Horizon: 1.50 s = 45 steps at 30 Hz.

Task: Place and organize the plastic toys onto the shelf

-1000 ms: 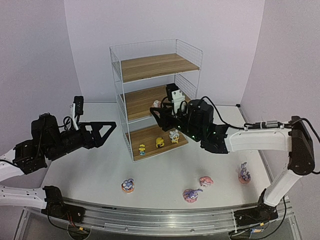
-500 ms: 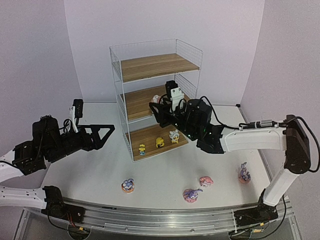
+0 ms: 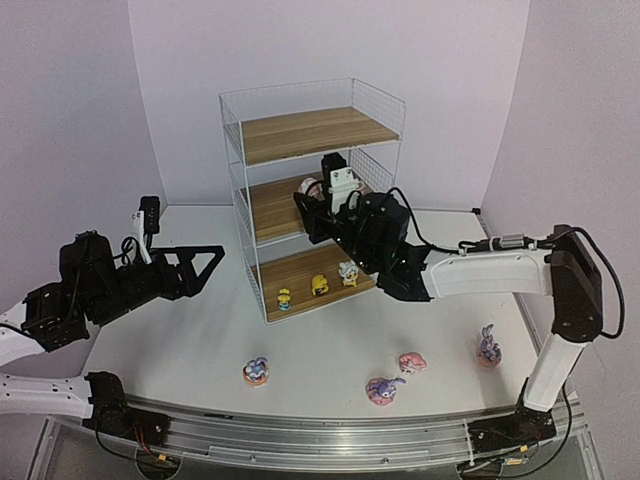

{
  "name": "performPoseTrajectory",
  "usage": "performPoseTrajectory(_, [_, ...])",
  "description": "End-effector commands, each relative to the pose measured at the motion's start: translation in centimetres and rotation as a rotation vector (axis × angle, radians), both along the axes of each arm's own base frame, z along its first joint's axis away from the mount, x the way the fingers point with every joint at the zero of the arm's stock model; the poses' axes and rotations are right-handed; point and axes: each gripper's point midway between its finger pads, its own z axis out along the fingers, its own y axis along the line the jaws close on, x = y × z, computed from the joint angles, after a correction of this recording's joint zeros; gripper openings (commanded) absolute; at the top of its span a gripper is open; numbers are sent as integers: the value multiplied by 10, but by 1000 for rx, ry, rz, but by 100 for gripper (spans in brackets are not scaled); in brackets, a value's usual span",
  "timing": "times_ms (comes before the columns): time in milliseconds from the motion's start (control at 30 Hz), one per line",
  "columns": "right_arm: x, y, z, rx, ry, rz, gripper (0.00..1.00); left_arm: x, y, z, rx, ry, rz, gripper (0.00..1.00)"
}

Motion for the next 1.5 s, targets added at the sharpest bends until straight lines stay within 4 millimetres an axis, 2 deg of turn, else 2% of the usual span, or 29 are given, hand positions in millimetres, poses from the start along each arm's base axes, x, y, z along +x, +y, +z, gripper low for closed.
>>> performPoseTrajectory(0, [8, -1, 31, 69, -81, -56, 16, -3, 14, 11, -16, -38, 28, 100])
performPoseTrajectory(667, [26, 4, 21, 19, -134, -155, 18, -7, 28, 11, -12, -50, 51, 100])
performPoseTrajectory(1100, [34, -2, 13, -14, -139, -201, 19, -10, 42, 13, -5, -50, 78, 100])
performPoseTrajectory(1300, [34, -6, 9, -18, -130, -210, 21, -9, 44, 14, -3, -48, 87, 100])
performPoseTrajectory(1467, [34, -9, 4, -21, -121, -217, 28, -8, 42, 14, 3, -42, 90, 100])
